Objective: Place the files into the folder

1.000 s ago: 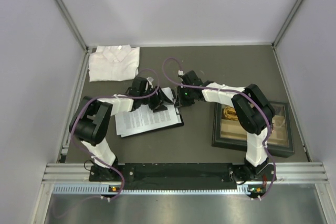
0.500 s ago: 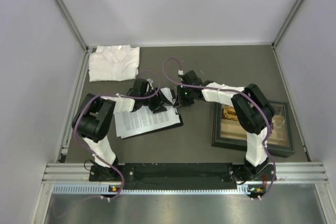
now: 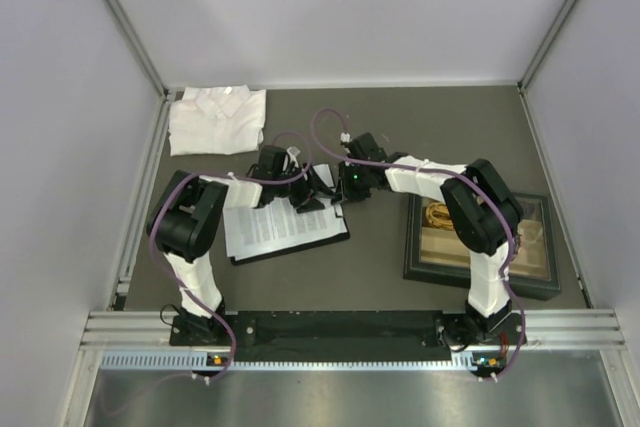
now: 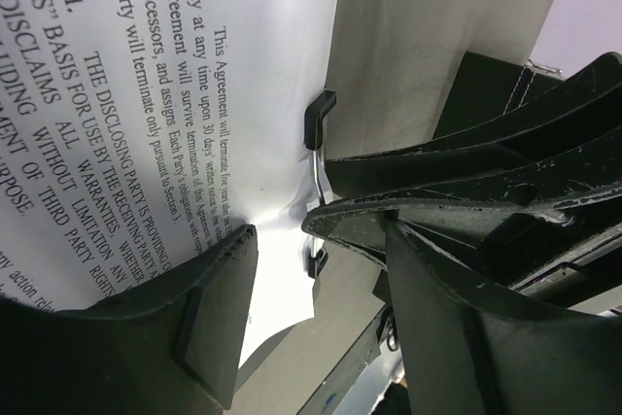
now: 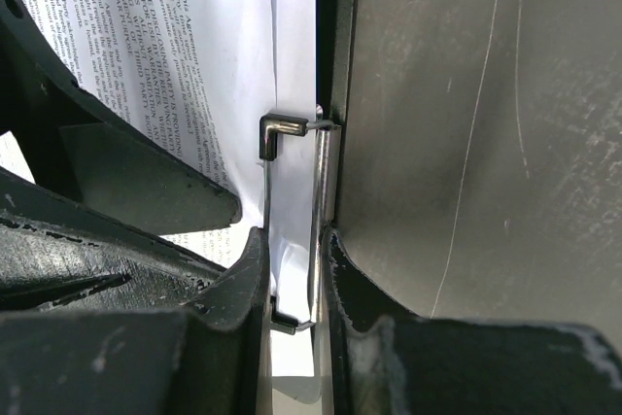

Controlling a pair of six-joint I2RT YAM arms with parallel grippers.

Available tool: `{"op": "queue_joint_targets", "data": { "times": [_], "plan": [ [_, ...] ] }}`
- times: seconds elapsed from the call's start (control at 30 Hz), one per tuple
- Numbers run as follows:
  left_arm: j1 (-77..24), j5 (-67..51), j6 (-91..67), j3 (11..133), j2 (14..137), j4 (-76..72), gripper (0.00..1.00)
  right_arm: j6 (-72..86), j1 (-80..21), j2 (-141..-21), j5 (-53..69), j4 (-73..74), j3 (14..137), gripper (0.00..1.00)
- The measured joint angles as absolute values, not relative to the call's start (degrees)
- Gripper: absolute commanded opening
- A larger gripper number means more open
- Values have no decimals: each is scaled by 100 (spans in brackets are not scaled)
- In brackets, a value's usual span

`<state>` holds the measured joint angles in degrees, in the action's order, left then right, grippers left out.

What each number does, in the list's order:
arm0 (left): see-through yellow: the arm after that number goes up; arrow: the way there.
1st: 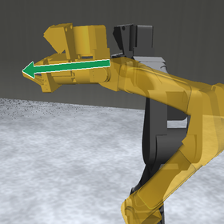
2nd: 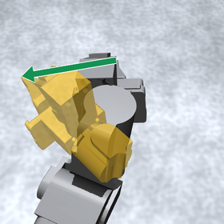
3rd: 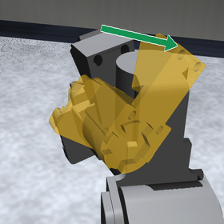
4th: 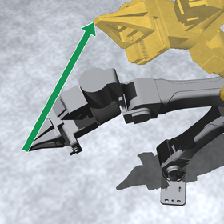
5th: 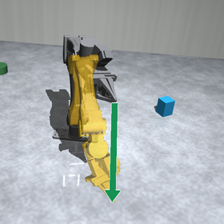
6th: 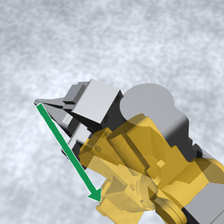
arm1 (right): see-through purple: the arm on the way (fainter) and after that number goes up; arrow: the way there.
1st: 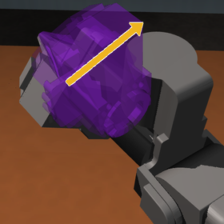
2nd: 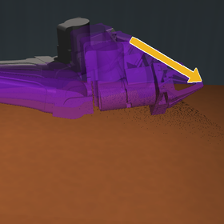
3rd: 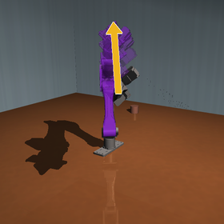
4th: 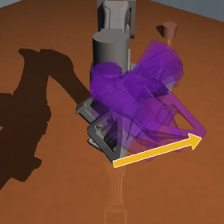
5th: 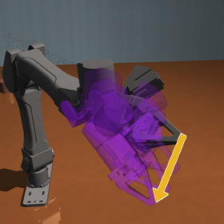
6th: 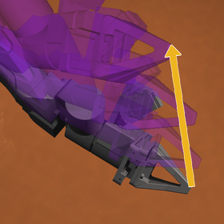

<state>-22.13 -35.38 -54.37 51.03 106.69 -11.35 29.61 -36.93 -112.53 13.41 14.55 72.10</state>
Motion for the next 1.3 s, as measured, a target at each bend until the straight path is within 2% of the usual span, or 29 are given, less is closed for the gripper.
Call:
{"op": "queue_joint_targets", "data": {
  "times": [0.3,0.7,1.03,1.3],
  "plan": [
    [-2265,-3321,-5179,5284,10429,-478,79,2987,-3682,-11253,1347,1457,7205,0],
    [-2397,-3140,-5140,5284,10156,-132,82,2985,-3684,-11253,1350,1439,7205,0],
    [-2257,-2421,-5262,5282,9332,353,87,2985,-3684,-11253,1354,1431,7207,0],
    [-2171,-2145,-5461,5354,9907,707,88,2980,-3684,-11255,1361,1413,7207,0]
  ]
}}
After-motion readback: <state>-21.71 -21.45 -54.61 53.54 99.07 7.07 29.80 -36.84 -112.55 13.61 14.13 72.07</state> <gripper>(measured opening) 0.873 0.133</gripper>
